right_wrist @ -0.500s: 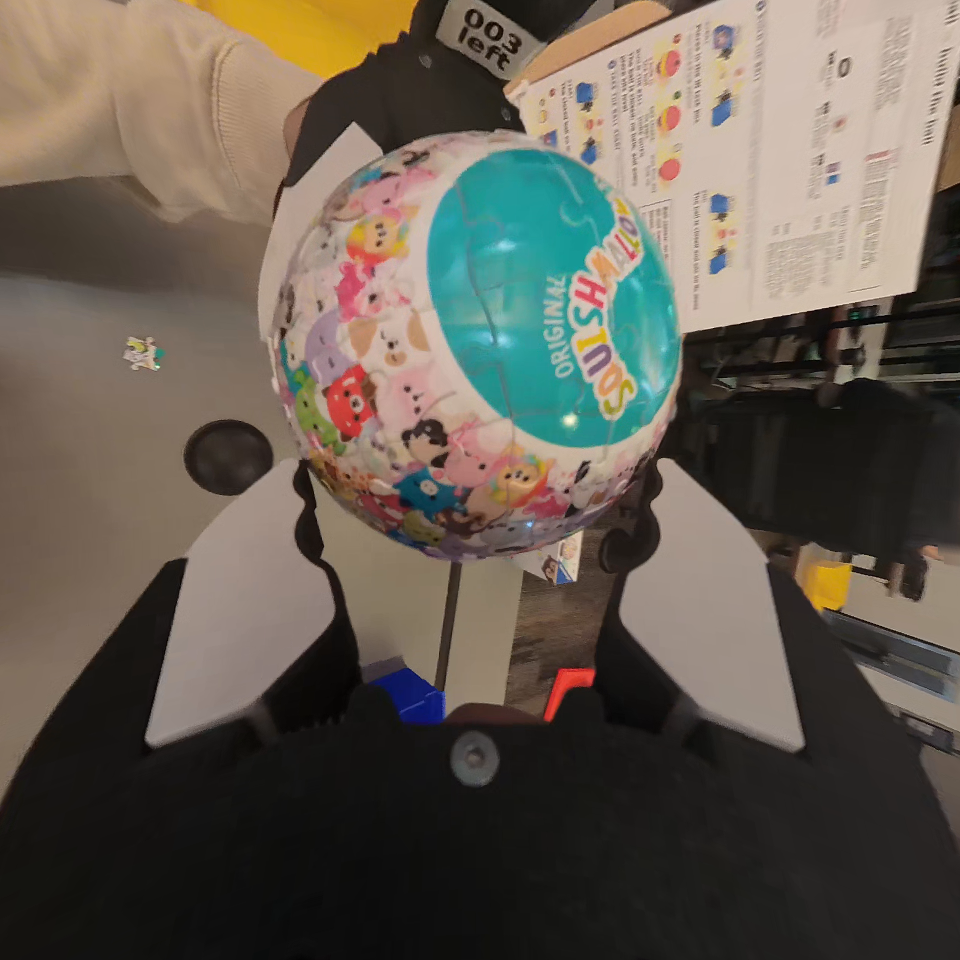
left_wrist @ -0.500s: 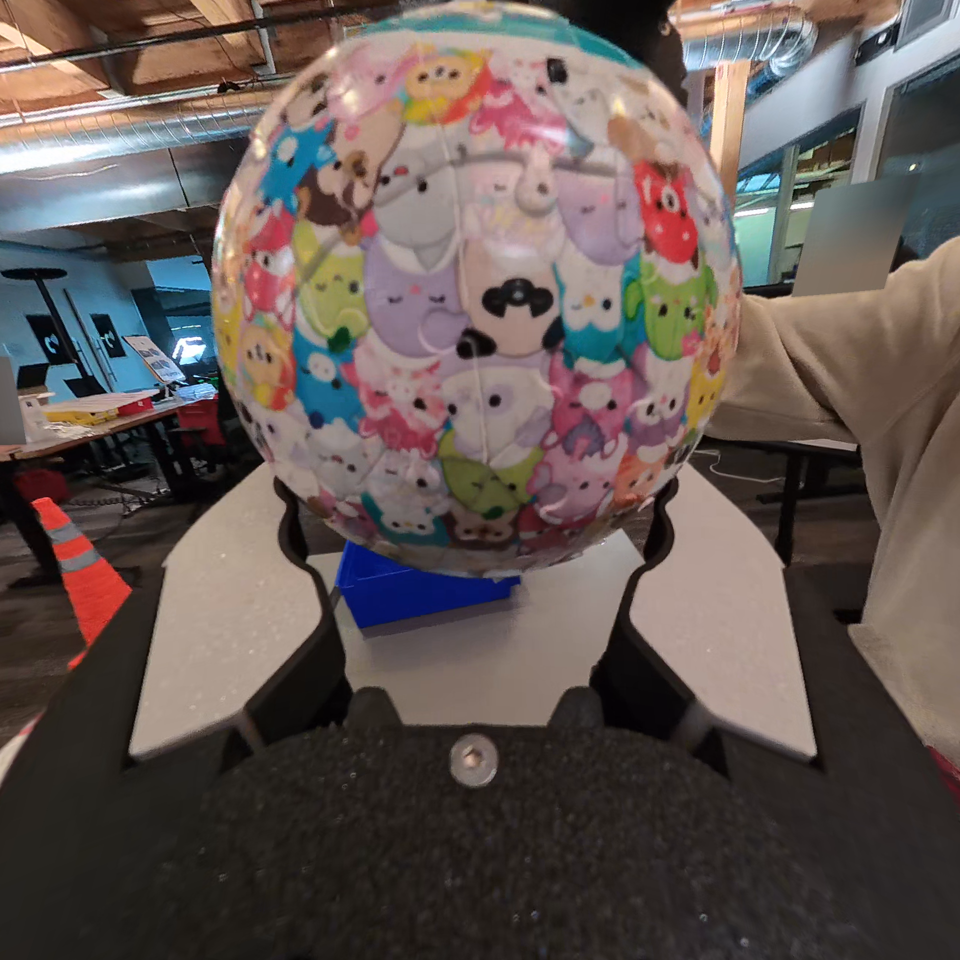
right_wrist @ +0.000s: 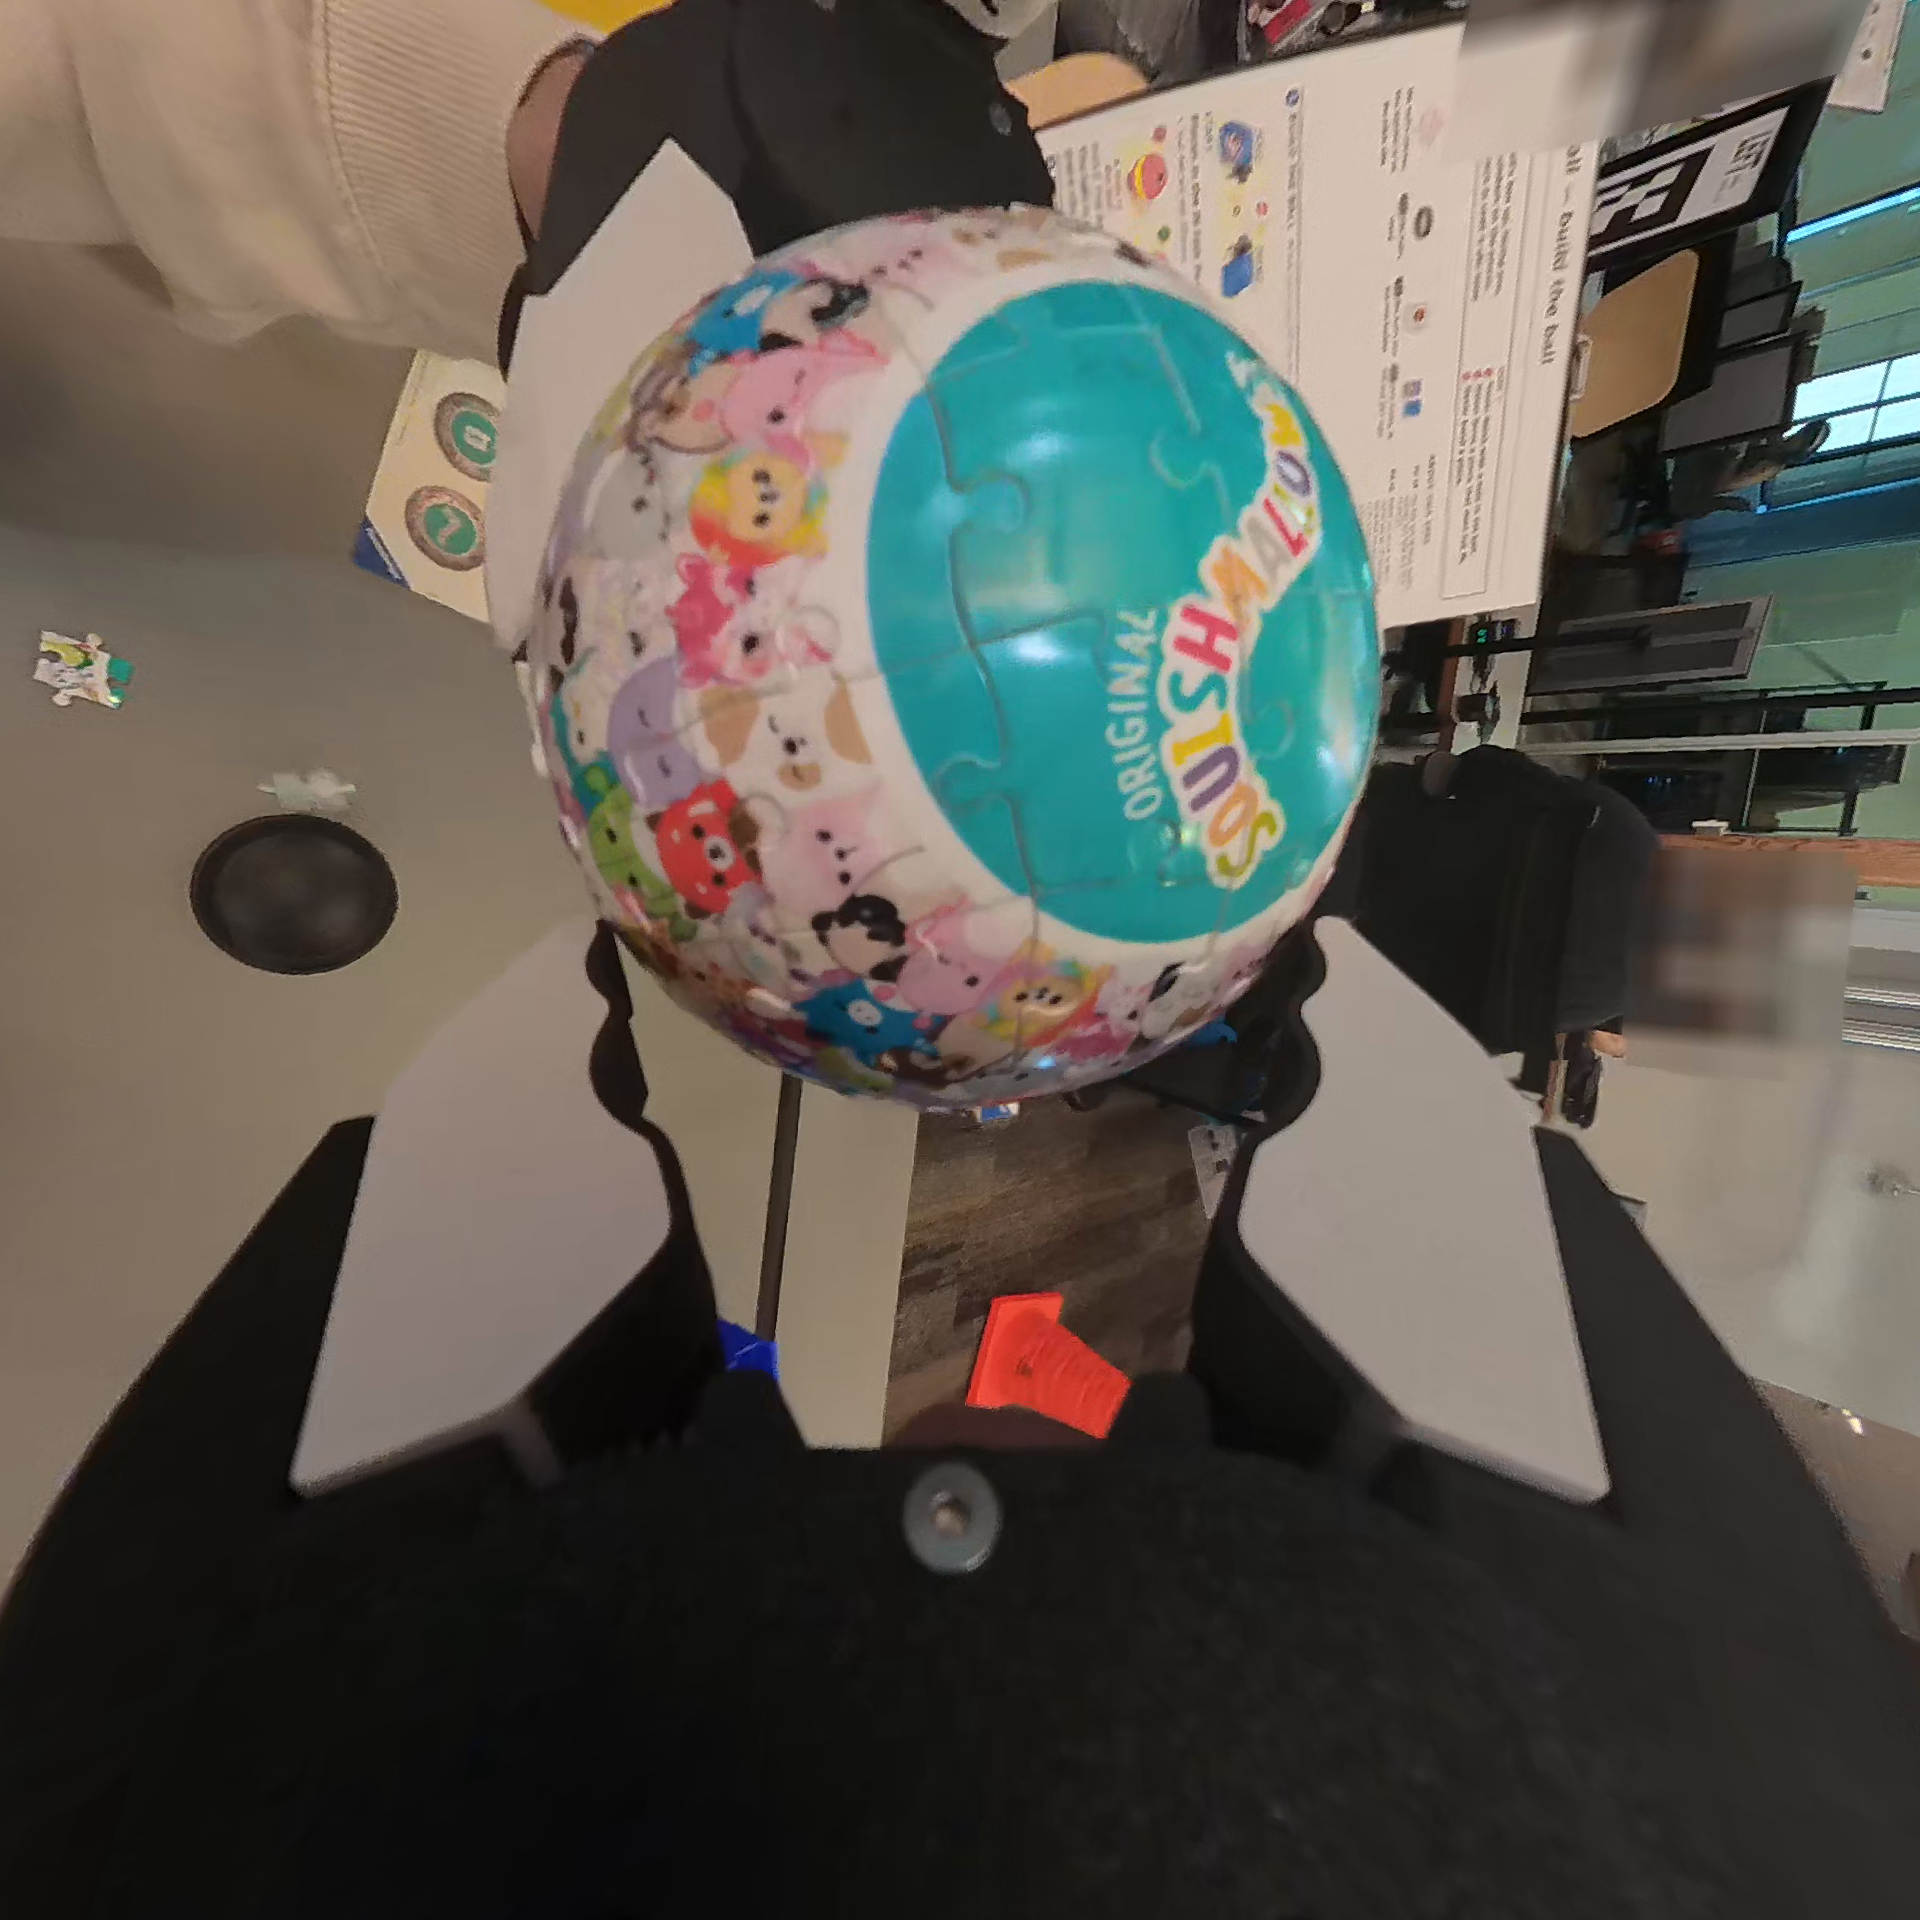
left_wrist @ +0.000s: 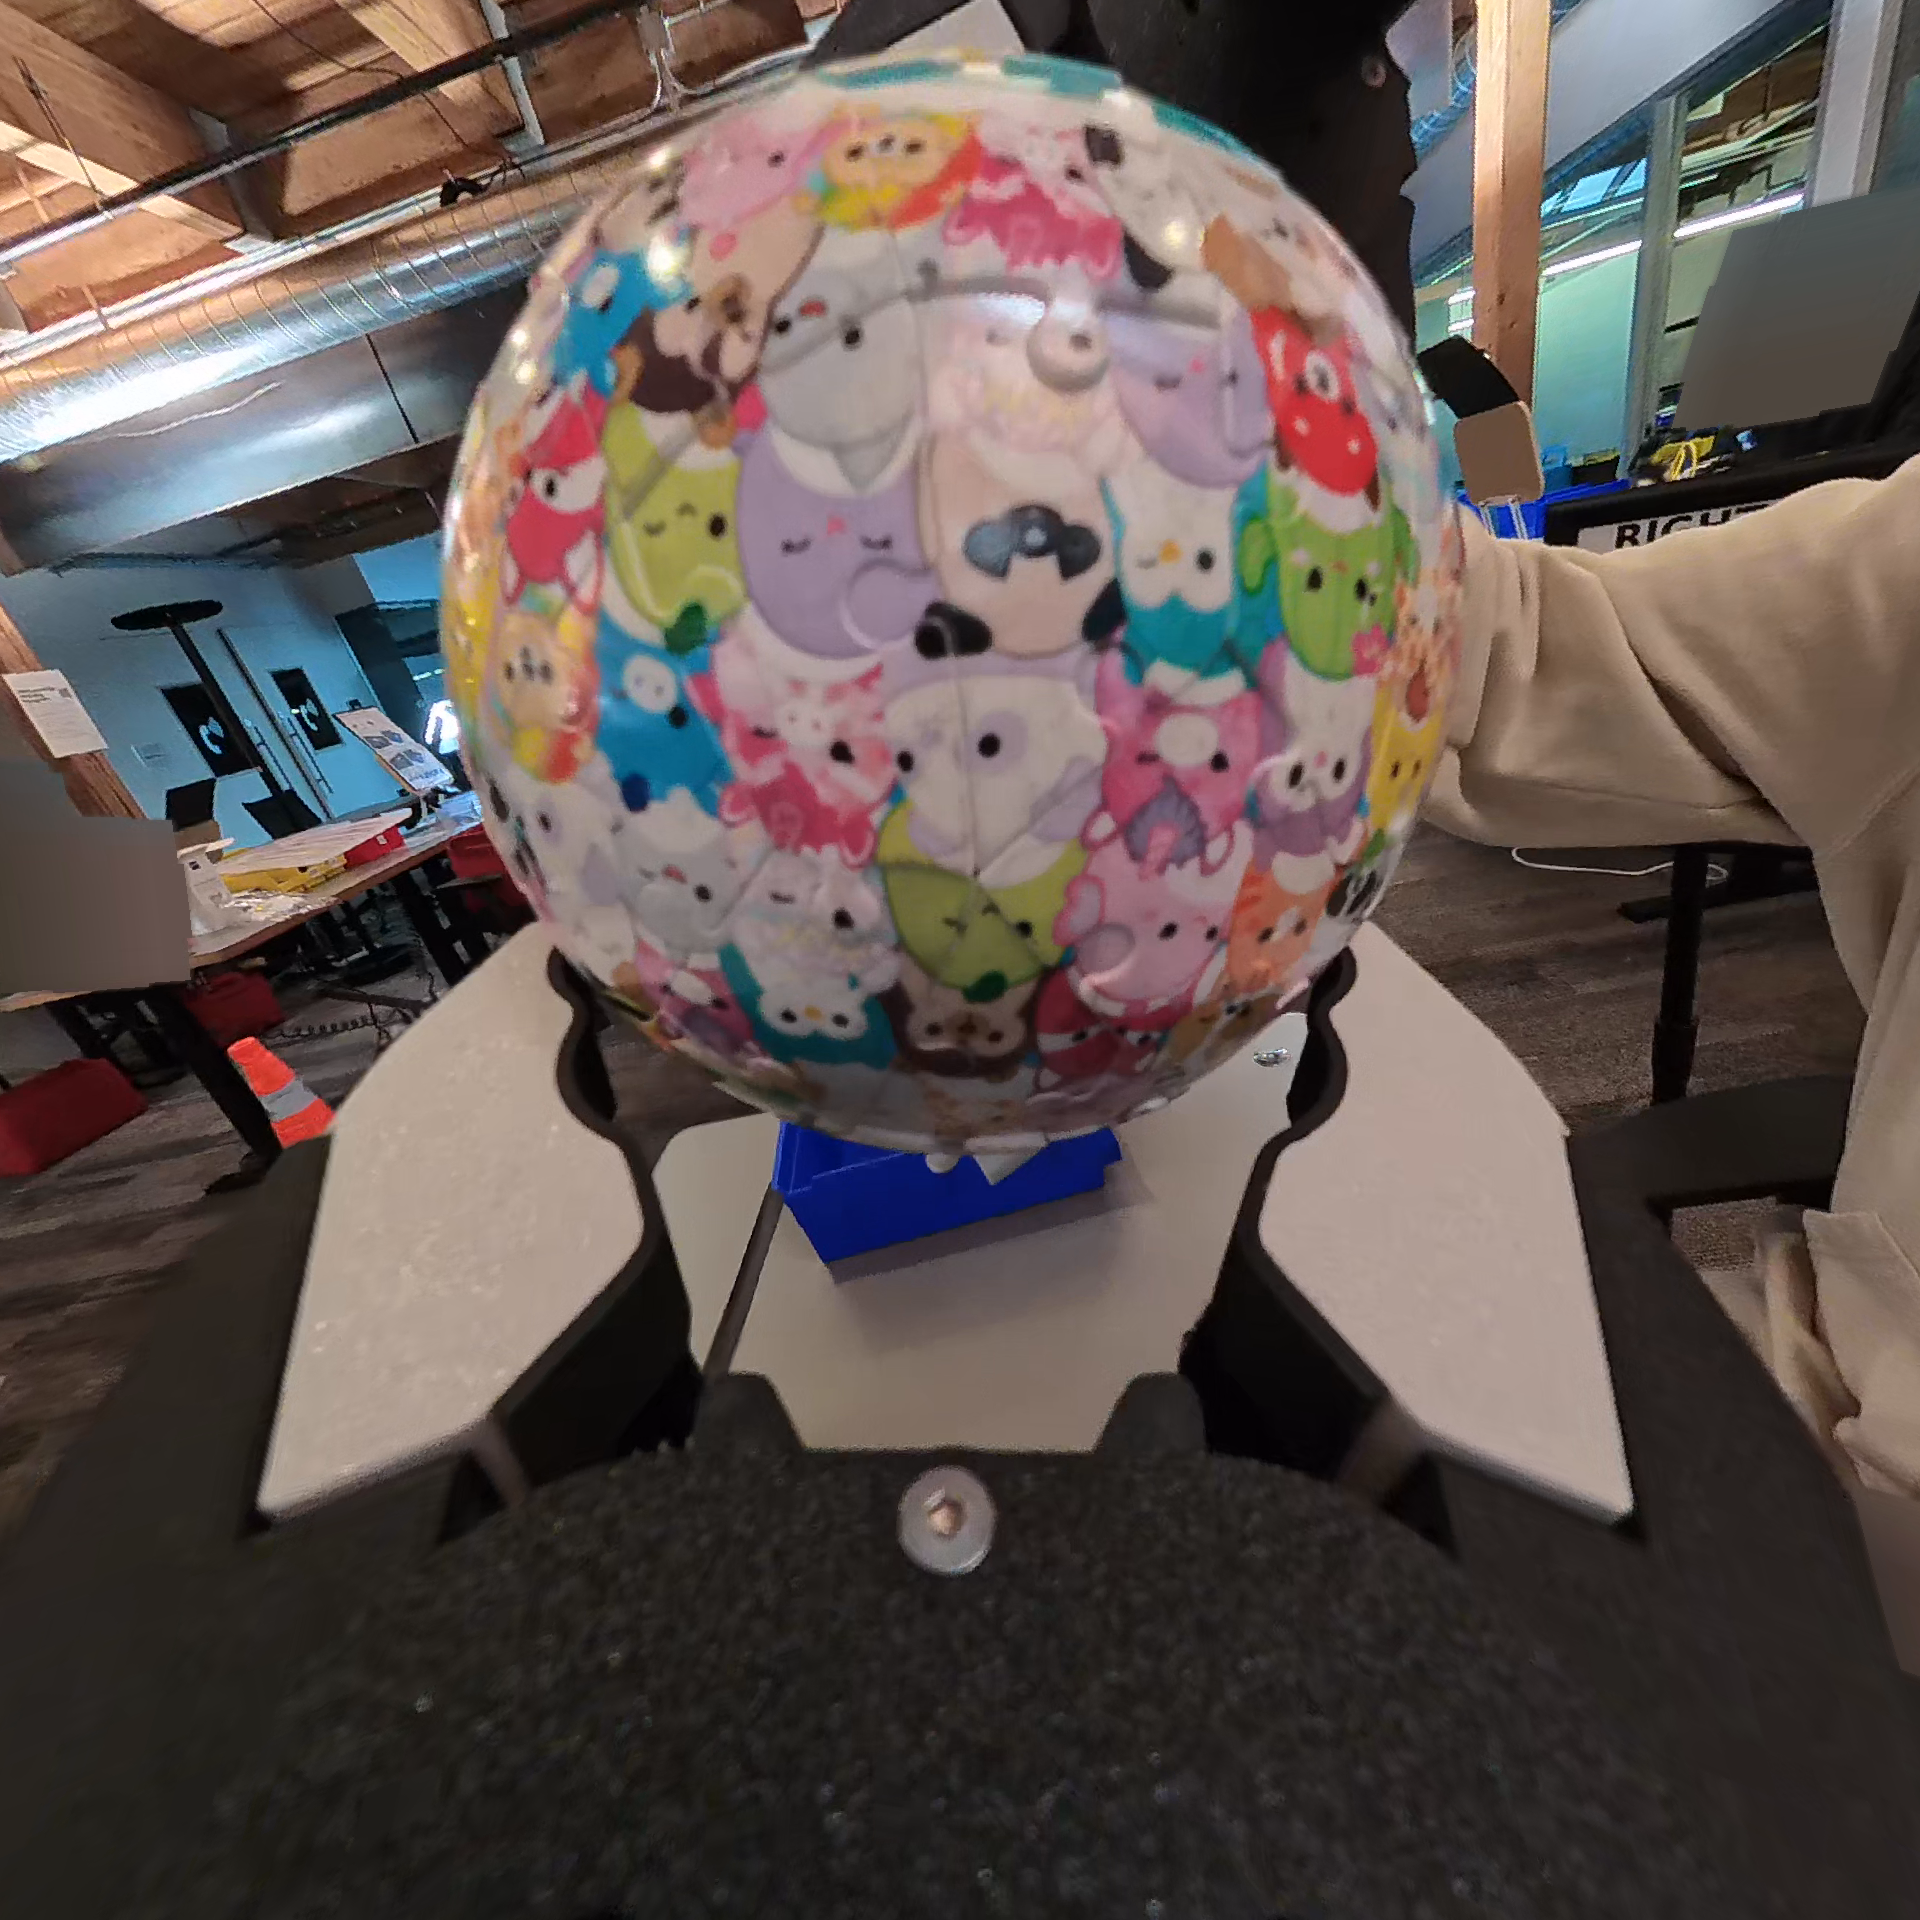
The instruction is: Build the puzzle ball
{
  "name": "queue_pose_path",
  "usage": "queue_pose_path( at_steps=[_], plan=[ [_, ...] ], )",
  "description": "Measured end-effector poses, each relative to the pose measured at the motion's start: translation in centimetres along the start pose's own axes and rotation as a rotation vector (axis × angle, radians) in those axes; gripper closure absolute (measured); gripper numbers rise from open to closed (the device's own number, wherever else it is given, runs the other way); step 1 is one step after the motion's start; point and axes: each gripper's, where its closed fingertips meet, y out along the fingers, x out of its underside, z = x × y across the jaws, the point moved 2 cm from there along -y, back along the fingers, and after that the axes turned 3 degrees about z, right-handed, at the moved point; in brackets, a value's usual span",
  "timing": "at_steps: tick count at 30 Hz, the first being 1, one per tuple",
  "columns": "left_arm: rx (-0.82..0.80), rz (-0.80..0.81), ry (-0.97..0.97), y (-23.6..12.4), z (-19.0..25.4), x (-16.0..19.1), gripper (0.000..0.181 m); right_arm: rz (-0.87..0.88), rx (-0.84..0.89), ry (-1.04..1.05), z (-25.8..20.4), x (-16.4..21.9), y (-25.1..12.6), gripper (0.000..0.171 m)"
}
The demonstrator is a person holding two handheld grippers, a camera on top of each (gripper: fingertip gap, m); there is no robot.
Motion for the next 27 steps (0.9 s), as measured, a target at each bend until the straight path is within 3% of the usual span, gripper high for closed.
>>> queue_pose_path(
  at_steps=[1,5,14,23,27],
  plan=[
    [0.0,-0.004,-0.015,0.0,0.1,0.4,0.054,0.0,-0.009,0.011,-0.3,0.3,0.2,0.054],
    [-0.007,-0.018,-0.133,0.3,0.6,3.7,0.054,0.013,-0.078,0.103,-2.3,2.6,2.3,0.054],
    [-0.033,-0.18,-0.503,-1.0,3.0,17.0,0.054,0.161,-0.289,0.462,-12.2,10.1,12.0,0.053],
    [-0.043,-0.433,-0.743,-3.7,7.0,26.7,0.056,0.323,-0.427,0.841,-23.9,13.2,20.1,0.052],
    [-0.03,-0.552,-0.816,-4.3,8.9,29.9,0.063,0.309,-0.529,0.946,-30.0,14.0,22.8,0.051]
  ],
)
